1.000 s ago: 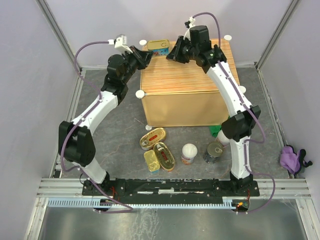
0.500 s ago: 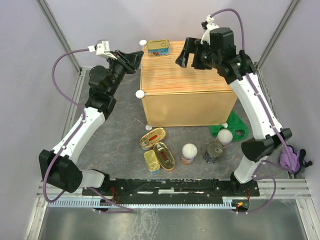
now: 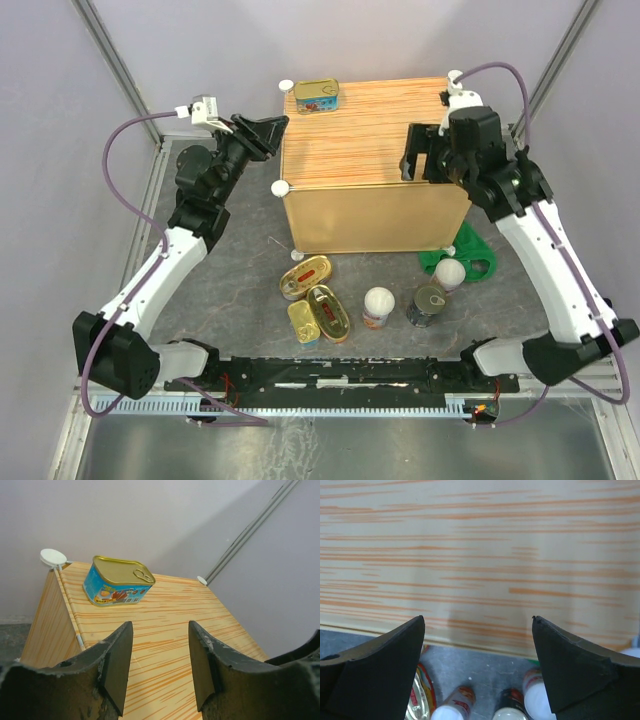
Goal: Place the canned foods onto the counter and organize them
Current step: Pick up the canned food from the center of the board.
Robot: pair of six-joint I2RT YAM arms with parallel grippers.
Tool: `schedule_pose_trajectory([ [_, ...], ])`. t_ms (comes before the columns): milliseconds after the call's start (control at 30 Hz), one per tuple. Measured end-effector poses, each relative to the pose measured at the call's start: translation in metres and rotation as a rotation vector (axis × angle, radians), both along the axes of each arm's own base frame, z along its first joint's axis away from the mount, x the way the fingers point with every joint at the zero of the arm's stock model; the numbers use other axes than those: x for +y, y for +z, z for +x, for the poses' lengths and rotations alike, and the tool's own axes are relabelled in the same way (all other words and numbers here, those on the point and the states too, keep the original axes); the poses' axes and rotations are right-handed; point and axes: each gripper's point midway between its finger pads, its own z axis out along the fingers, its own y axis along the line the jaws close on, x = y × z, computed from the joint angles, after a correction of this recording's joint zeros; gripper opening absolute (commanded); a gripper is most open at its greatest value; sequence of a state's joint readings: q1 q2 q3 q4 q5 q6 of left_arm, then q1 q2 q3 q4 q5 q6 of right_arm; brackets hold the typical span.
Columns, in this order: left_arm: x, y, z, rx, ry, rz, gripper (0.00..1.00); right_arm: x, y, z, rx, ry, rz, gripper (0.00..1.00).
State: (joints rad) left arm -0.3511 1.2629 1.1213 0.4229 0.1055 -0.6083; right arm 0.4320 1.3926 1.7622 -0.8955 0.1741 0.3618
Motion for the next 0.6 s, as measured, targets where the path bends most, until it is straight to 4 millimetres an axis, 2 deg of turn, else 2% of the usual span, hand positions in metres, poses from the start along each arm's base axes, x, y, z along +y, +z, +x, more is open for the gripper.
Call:
schedule_pose_trajectory([
  [133, 0.0, -0.006, 0.001, 0.005, 0.0, 0.001, 0.57, -0.023, -0.007, -0.019, -0.021, -0.062, -0.028, 0.85],
  [233, 0.0, -0.007, 0.001, -0.009, 0.003, -0.005, 0.57, -0.036, -0.003, -0.032, -0.038, -0.097, -0.03, 0.83],
  [400, 0.005, -0.02, 0.002, -0.001, 0.03, -0.018, 0.57, -0.055, 0.003, -0.053, -0.042, -0.159, -0.029, 0.82],
  [600, 0.009, -0.025, 0.004, 0.009, 0.052, -0.037, 0.57, -0.076, -0.018, -0.084, 0.022, -0.226, -0.051, 0.85],
])
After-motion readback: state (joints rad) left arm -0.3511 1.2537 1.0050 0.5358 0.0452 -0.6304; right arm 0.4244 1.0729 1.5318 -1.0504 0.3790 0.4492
